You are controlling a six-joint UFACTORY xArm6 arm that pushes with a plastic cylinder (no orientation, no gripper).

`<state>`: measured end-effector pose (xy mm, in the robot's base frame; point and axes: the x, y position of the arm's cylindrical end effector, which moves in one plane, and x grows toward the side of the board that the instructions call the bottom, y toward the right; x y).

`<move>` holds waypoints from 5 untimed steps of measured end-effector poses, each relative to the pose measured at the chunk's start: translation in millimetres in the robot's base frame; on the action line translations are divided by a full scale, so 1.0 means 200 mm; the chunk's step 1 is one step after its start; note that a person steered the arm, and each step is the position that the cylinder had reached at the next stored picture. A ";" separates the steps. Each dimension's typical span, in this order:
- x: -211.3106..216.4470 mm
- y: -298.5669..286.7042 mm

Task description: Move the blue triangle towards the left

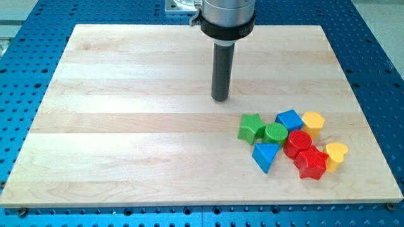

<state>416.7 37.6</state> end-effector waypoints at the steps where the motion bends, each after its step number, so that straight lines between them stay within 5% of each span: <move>1: 0.00 0.00; 5: 0.03 0.16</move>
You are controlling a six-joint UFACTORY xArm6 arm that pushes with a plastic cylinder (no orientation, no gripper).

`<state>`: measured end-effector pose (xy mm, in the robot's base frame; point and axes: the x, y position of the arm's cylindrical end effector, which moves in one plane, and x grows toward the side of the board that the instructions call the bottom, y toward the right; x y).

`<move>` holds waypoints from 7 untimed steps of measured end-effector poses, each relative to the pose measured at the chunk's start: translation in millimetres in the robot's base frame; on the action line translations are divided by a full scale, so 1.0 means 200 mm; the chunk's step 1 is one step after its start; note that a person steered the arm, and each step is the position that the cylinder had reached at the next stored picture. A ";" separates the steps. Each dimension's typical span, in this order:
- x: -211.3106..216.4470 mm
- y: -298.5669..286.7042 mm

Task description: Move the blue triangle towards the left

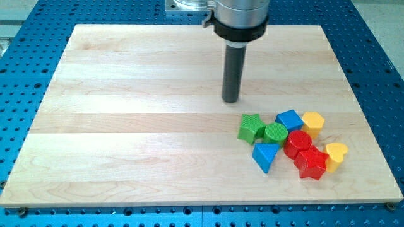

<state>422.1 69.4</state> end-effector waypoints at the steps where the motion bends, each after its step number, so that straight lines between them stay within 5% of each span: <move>1: 0.00 0.28; 2: -0.01 0.53; 5: 0.64 1.10; 6: 0.76 1.13; 7: 0.92 0.57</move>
<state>605.5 183.5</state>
